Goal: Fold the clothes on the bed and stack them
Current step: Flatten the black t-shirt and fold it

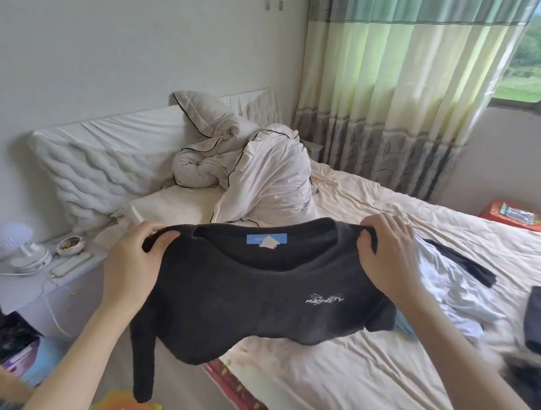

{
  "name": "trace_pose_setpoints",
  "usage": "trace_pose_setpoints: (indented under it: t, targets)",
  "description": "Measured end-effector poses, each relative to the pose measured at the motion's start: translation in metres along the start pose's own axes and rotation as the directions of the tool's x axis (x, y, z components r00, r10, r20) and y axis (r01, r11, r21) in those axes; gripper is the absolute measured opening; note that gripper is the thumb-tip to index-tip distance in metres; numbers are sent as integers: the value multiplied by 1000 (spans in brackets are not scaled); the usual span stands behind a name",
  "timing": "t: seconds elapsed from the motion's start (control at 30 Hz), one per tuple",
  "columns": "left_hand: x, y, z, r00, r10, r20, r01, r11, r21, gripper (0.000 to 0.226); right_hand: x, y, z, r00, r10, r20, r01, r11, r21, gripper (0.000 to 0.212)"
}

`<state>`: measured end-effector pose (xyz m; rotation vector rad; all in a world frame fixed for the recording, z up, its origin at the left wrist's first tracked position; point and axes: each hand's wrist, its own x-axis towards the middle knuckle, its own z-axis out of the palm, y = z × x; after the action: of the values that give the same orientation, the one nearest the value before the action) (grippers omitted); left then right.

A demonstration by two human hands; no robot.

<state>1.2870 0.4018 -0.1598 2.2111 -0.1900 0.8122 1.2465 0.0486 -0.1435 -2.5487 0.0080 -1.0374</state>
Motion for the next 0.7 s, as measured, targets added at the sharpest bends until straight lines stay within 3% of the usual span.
trace_pose_setpoints:
  t: [0.17,0.37,0.5,0.7]
  targets:
    - [-1,27,-24,994,39,-100,-40,999,-15,17,-5,-21,-28,989,26,-146,-25,1000,13,14]
    - [18,29,-12,991,51,-125,-44,998,54,22,15,-21,-13,976,121,-184,-114,992,47,17]
    - [26,3,27,999,-5,-33,8,996,93,26,17,5,29,974,199,-109,-209,974,-89,22]
    - [69,-65,119,988,-92,124,72,985,156,24,56,61,136,977,174,126,-122,932,-341,31]
